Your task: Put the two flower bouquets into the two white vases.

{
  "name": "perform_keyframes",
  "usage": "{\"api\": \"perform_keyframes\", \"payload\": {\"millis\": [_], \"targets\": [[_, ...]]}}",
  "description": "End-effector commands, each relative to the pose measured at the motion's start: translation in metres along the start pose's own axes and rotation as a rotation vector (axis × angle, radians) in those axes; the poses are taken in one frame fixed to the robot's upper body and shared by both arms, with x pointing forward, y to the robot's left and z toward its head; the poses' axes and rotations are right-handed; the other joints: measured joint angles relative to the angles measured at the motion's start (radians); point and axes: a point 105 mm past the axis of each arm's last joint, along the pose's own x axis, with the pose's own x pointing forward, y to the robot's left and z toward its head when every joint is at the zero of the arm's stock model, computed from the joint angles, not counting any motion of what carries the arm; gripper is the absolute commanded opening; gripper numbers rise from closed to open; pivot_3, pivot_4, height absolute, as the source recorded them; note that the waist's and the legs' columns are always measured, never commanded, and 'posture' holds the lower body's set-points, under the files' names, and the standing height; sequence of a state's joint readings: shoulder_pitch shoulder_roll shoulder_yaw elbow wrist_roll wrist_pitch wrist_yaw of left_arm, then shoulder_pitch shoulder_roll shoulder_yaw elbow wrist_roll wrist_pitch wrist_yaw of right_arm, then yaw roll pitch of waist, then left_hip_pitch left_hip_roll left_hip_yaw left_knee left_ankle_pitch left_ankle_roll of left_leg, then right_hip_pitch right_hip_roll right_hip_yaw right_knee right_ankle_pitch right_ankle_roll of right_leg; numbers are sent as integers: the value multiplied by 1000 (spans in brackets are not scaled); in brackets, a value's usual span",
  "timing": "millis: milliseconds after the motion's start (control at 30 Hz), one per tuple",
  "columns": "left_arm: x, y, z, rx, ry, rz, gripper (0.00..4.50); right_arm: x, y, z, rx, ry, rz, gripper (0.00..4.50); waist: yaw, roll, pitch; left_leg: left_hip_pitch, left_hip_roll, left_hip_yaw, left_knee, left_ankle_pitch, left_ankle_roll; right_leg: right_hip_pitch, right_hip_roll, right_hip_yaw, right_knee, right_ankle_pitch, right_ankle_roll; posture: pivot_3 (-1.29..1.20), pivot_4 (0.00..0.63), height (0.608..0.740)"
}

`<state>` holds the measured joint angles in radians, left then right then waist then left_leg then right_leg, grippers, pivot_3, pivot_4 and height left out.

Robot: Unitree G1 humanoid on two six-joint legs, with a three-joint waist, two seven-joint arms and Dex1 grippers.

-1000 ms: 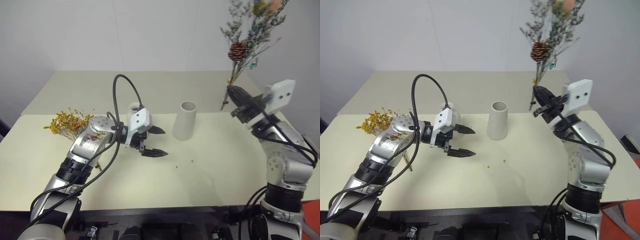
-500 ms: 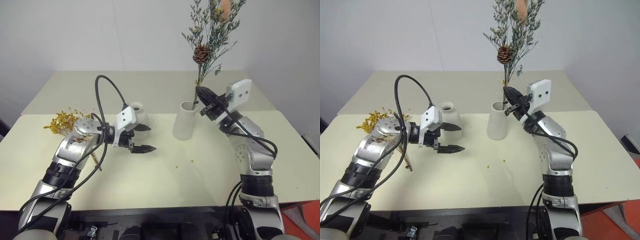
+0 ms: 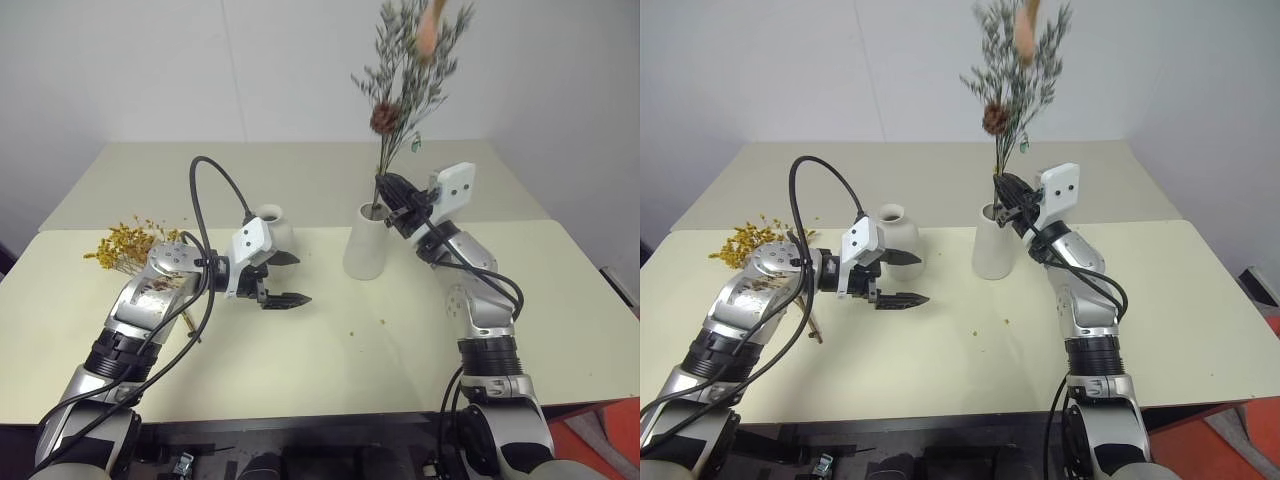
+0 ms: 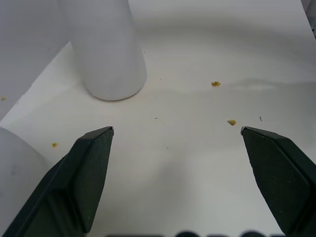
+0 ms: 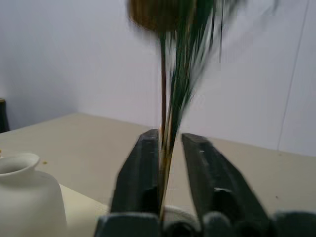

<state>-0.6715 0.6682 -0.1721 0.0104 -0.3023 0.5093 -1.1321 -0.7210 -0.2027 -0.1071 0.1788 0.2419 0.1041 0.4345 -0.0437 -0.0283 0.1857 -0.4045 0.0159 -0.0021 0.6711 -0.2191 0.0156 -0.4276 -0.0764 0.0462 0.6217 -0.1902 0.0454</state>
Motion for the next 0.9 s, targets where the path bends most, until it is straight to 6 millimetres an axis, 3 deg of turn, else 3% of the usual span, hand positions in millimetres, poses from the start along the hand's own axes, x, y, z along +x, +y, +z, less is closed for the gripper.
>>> {"api": "perform_keyframes", "payload": {"millis": [33, 233, 267, 500, 667, 800, 900], "targets": [[-7, 2, 13, 53, -25, 23, 4500, -5, 1, 5, -42, -36, -2, 2263, 0, 0, 0, 0, 0, 0, 0, 0, 0, 0, 0, 0, 0, 0, 0, 0, 150, 740], [-7, 2, 12, 57, -21, 22, 4500, -23, 13, 17, -99, -51, 36, 4334, 1, 0, 0, -1, 0, 0, 0, 0, 0, -1, 0, 0, 0, 0, 0, 0, 150, 740], [-7, 3, 12, 56, -21, 22, 4500, -27, 16, 18, -112, -39, 49, 4486, 1, 0, 0, -1, 0, 0, 0, 0, 0, -1, 0, 0, 1, 0, 0, 0, 150, 740], [-1, 4, 10, 59, -17, 12, 4500, -59, 24, 16, -197, 38, 71, 4486, 2, 0, 0, 0, 0, 0, 0, 0, 0, -1, 0, 0, 1, -3, 3, 0, 150, 740], [-1, 8, 15, 13, -45, 28, 4500, -74, 28, 15, -166, 74, 96, 4486, 1, 0, 0, 0, 0, 0, 0, 0, 0, -1, 0, 0, 1, -4, 3, 0, 150, 740], [-12, 11, 24, -62, -92, 106, 4500, -90, 27, 24, -155, 100, 117, 4486, 3, 0, 0, -1, 0, 0, 0, 0, 0, -1, 0, 0, 1, -5, 5, 0, 150, 740], [-29, 24, 28, -153, -126, 299, 4500, -98, 30, 31, -118, 156, 168, 4486, 2, -1, 0, 0, 0, 0, 0, 0, 0, -1, 0, 0, 1, -5, 6, 0, 150, 740]]}}
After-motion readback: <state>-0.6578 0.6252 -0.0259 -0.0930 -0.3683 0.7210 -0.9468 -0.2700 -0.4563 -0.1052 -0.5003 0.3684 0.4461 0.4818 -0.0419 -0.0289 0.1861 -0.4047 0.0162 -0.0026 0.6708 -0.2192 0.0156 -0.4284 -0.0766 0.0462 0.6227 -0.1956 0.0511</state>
